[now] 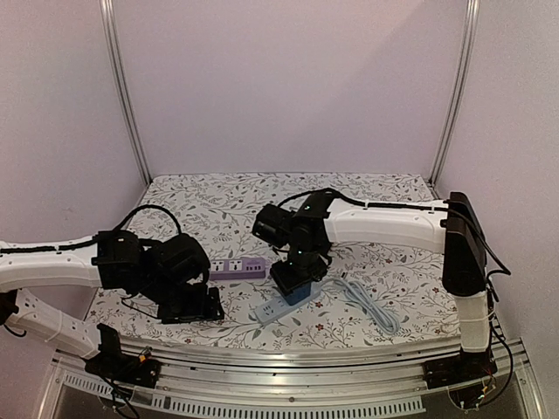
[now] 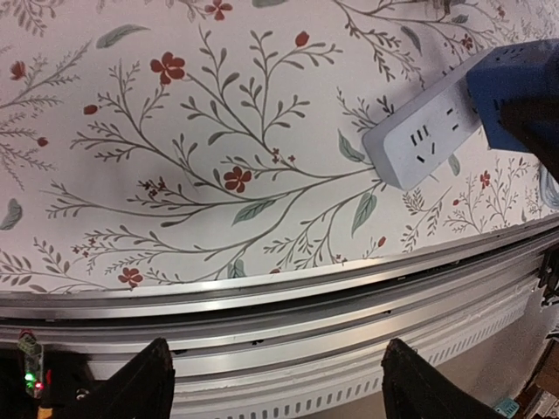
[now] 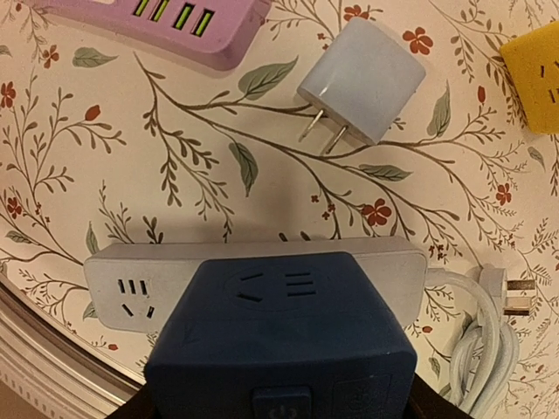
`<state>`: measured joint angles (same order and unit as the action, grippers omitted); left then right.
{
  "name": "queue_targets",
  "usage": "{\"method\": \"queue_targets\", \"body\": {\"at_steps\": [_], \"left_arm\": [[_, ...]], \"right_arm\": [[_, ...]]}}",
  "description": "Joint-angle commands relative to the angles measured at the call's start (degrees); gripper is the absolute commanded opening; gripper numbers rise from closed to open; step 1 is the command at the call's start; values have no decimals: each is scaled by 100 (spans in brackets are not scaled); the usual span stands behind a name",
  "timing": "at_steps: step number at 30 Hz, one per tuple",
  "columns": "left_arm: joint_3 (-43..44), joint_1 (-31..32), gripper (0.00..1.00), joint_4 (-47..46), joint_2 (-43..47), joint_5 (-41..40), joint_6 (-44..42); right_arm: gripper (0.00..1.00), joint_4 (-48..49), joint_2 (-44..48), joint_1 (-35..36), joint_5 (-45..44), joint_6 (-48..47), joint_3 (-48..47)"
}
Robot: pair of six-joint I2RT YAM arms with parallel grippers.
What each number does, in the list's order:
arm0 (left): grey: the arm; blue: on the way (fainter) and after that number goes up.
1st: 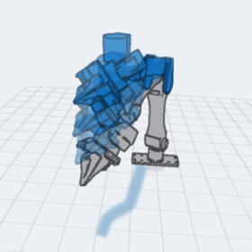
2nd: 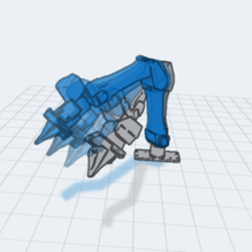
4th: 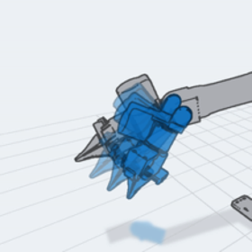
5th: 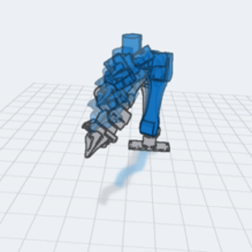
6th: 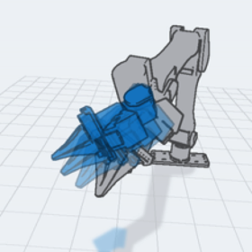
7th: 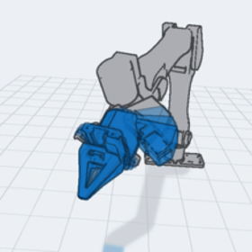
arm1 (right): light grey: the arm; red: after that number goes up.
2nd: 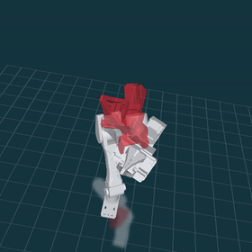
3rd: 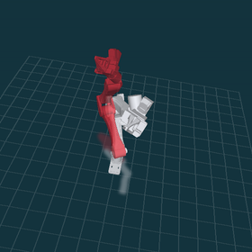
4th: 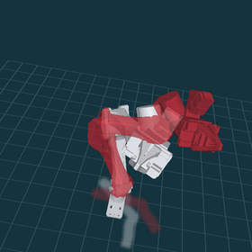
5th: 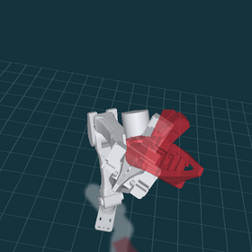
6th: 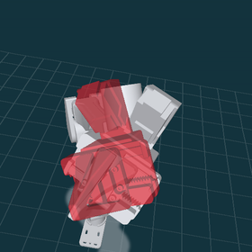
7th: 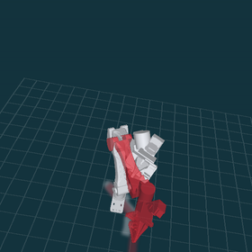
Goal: Insert the plug
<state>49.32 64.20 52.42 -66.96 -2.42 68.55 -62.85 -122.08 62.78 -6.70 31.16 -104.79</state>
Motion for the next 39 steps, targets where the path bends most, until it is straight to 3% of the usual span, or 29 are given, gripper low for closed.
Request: {"method": "queue_targets", "body": {"at_steps": [1, 27, 34, 39], "left_arm": [[89, -75, 82, 135, 121, -113, -103], [412, -101, 81, 280, 355, -361, -442], [617, -108, 99, 330, 534, -400, -681], [761, -158, 100, 558, 568, -443, -737]], "right_arm": [[0, 144, -39, -50, -524, 444, 428], [0, 156, -136, 146, -816, 707, 716], [0, 288, -92, 151, -864, 716, 955], [0, 385, -107, 149, -816, 751, 1104]]}}
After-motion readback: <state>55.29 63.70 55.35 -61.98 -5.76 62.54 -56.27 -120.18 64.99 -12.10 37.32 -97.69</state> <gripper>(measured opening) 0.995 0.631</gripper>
